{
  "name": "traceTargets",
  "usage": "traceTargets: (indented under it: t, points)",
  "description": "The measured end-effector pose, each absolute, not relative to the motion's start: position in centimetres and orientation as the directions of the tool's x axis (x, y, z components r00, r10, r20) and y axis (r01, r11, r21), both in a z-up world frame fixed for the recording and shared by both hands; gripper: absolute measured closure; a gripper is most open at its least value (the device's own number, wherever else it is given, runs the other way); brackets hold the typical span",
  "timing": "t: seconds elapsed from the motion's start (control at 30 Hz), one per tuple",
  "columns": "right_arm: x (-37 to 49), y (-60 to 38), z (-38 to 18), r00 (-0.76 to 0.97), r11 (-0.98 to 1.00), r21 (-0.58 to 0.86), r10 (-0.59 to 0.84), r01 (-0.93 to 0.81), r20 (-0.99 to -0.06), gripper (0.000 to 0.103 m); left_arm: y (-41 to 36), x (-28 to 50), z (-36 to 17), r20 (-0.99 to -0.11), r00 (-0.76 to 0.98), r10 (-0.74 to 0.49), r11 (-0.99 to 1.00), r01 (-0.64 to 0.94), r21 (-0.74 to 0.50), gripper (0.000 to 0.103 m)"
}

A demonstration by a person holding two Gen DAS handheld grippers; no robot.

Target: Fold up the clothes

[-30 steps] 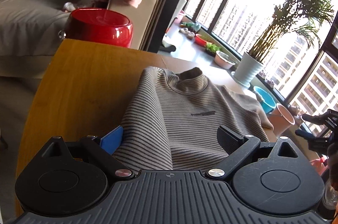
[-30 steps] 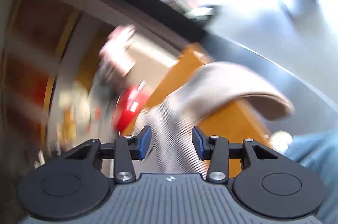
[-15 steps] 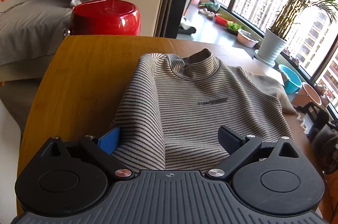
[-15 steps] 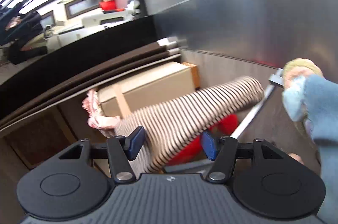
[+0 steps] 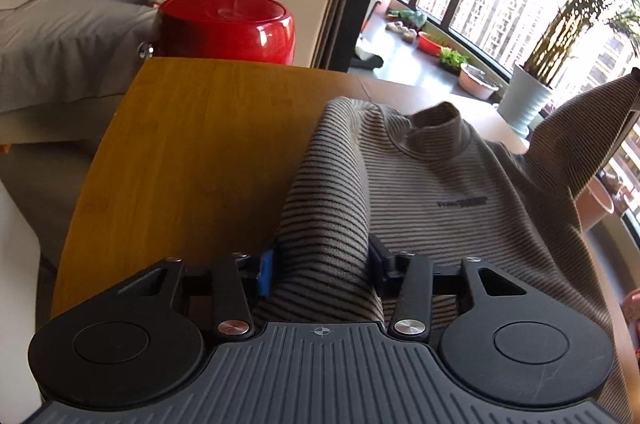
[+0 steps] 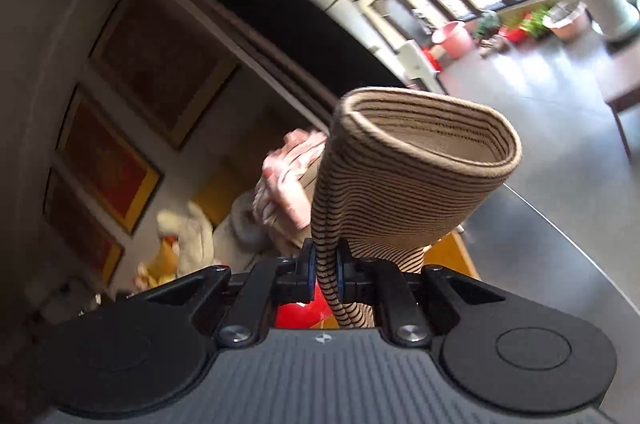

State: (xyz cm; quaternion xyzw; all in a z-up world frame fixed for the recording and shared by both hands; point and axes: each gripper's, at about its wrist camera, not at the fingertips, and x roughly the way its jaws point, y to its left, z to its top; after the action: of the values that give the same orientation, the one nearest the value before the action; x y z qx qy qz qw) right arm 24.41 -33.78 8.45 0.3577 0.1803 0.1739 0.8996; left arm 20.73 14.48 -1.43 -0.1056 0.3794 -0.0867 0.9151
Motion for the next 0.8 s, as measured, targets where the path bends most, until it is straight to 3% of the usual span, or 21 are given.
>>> traceTargets:
  t: [0.13, 0.27, 0.4, 0.47, 0.6, 0.77, 0.8]
  points:
    - [26.3, -23.7, 11.1, 0.808, 0.801, 0.518, 0.501, -0.298, -0.309, 0.094, 17.4, 21.4, -1.1, -0.633, 0.743, -0.214, 0.953, 0.016, -0.304, 0.060]
    - [26.9, -15.3, 8.5, 0.718, 0.856, 0.346, 0.513, -0.385, -0.470, 0.091, 19.3, 21.6, -1.4, -0.624, 0.749, -0.224, 0.938, -0.008, -0.347, 0.057]
    - [25.2, -10.4, 6.4, 0.614, 0.838, 0.274, 0.535, -0.472, -0.580, 0.067, 20.5, 21.7, -1.8, -0.619, 0.750, -0.234, 0.923, -0.028, -0.383, 0.052]
    - [23.3, -10.0, 6.9, 0.608, 0.827, 0.257, 0.546, -0.500, -0.577, 0.065, 21.0, 21.7, -1.9, -0.616, 0.751, -0.240, 0.916, -0.035, -0.399, 0.051]
    - [23.5, -13.7, 7.0, 0.695, 0.891, 0.220, 0.449, -0.398, -0.561, 0.065, 21.1, 21.6, -2.0, -0.615, 0.750, -0.243, 0.915, -0.033, -0.401, 0.050]
    - [25.2, -20.3, 0.9, 0.704, 0.965, 0.213, 0.256, -0.151, -0.662, 0.067, 21.1, 21.5, -1.5, -0.623, 0.746, -0.235, 0.920, -0.037, -0.391, 0.048]
    - [25.1, -21.6, -0.3, 0.707, 0.966, 0.230, 0.244, -0.117, -0.664, 0.062, 21.1, 21.5, -1.4, -0.624, 0.746, -0.233, 0.920, -0.038, -0.389, 0.048]
